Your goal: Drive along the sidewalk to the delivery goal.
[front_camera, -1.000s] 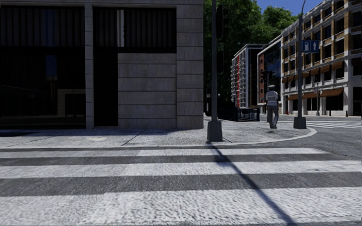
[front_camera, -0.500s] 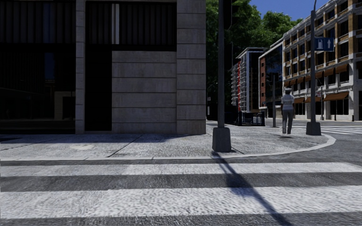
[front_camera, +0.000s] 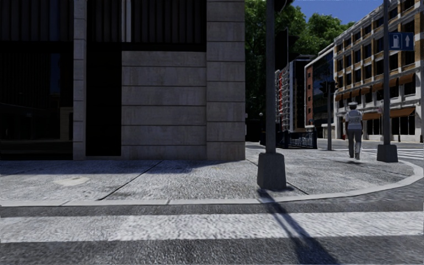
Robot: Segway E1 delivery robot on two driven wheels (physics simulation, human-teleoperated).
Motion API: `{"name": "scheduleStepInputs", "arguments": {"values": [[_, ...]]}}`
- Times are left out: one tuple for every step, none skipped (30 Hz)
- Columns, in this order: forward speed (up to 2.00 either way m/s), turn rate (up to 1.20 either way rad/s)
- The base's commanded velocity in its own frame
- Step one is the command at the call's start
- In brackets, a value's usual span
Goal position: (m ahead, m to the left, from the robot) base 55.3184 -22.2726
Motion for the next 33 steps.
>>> {"name": "scheduleStepInputs", "arguments": {"values": [[1.62, 0.0], [1.62, 0.0], [1.62, 0.0], [1.62, 0.0], [1.62, 0.0], [1.62, 0.0], [1.62, 0.0], [1.62, 0.0], [1.62, 0.0], [1.62, 0.0], [1.62, 0.0], [1.62, 0.0], [1.62, 0.0], [1.62, 0.0], [1.62, 0.0], [1.62, 0.0], [1.62, 0.0], [1.62, 0.0], [1.62, 0.0], [1.62, 0.0], [1.62, 0.0], [1.62, 0.0], [1.62, 0.0], [1.62, 0.0], [1.62, 0.0], [1.62, 0.0], [1.62, 0.0], [1.62, 0.0], [1.61, 0.0], [1.56, 0.0], [1.53, 0.0], [1.44, 0.0], [1.44, 0.0]]}}
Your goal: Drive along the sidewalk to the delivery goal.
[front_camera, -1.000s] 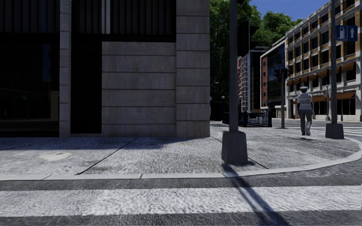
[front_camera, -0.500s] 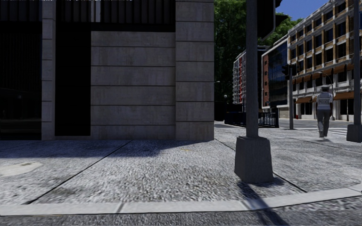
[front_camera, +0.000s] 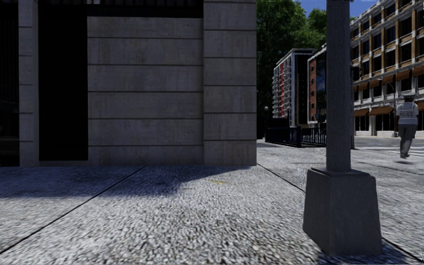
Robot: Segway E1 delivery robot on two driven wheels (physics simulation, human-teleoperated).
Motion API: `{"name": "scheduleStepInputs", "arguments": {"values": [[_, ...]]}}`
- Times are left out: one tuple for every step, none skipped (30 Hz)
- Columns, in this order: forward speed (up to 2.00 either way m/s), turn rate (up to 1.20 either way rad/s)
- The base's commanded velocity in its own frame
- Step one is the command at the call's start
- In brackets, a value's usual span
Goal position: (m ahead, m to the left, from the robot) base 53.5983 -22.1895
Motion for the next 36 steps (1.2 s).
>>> {"name": "scheduleStepInputs", "arguments": {"values": [[1.41, 0.0], [1.41, 0.0], [1.4, 0.0], [1.4, 0.0], [1.4, 0.0], [1.4, 0.0], [1.4, 0.0], [1.4, 0.0], [1.4, 0.0], [1.4, 0.0], [1.4, 0.0], [1.4, 0.0], [1.4, 0.0], [1.4, 0.0], [1.4, 0.0], [1.4, 0.0], [1.4, 0.0], [1.4, 0.0], [1.4, 0.0], [1.4, 0.0], [1.4, 0.0], [1.4, 0.0], [1.4, 0.0], [1.4, 0.0], [1.4, 0.0], [1.4, 0.0], [1.4, 0.0], [1.4, 0.0], [1.4, 0.0], [1.4, 0.0], [1.4, 0.0], [1.4, 0.0], [1.4, -0.01], [1.4, -0.01], [1.4, -0.26], [1.4, -0.36]]}}
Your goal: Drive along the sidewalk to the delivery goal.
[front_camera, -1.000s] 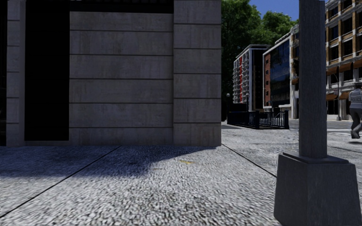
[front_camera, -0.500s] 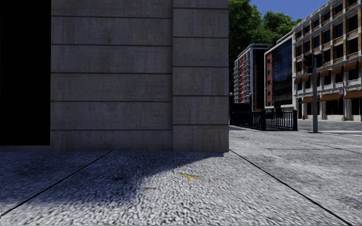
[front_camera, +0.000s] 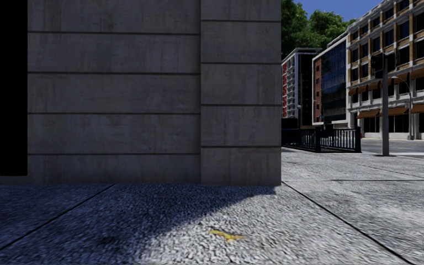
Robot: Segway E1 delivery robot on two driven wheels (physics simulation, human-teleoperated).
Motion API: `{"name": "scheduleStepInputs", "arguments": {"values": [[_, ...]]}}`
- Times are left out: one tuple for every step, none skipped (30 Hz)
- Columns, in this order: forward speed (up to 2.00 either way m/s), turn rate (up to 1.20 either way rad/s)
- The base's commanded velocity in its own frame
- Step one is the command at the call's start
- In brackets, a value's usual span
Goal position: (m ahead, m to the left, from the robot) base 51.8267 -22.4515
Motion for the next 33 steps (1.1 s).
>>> {"name": "scheduleStepInputs", "arguments": {"values": [[1.4, -0.39], [1.4, -0.39], [1.4, -0.4], [1.4, -0.4], [1.4, -0.43], [1.4, -0.47], [1.4, -0.47], [1.4, -0.51], [1.4, -0.55], [1.4, -0.56], [1.4, -0.56], [1.38, -0.56], [1.34, -0.57], [1.33, -0.57], [1.31, -0.57], [1.31, -0.57], [1.31, -0.57], [1.31, -0.57], [1.31, -0.57], [1.31, -0.57], [1.31, -0.57], [1.31, -0.57], [1.31, -0.57], [1.31, -0.57], [1.31, -0.57], [1.31, -0.57], [1.31, -0.57], [1.31, -0.57], [1.31, -0.57], [1.31, -0.58], [1.31, -0.62], [1.31, -0.67], [1.31, -0.67]]}}
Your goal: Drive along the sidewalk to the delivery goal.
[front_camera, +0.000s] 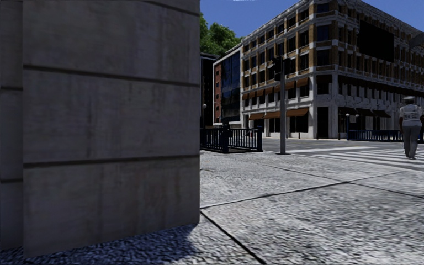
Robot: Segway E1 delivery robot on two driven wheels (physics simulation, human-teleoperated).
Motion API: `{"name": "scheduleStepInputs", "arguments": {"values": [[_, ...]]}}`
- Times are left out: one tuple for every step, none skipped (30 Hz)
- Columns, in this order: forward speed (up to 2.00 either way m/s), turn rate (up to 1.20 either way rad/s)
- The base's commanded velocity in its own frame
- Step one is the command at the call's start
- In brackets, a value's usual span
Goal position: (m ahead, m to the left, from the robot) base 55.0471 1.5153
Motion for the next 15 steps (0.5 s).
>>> {"name": "scheduleStepInputs", "arguments": {"values": [[1.31, -0.68], [1.31, -0.68], [1.31, -0.69], [1.31, -0.69], [1.31, -0.69], [1.31, -0.69], [1.31, -0.69], [1.31, -0.69], [1.31, -0.69], [1.31, -0.69], [1.31, -0.69], [1.31, -0.69], [1.31, -0.68], [1.31, -0.68], [1.31, -0.68]]}}
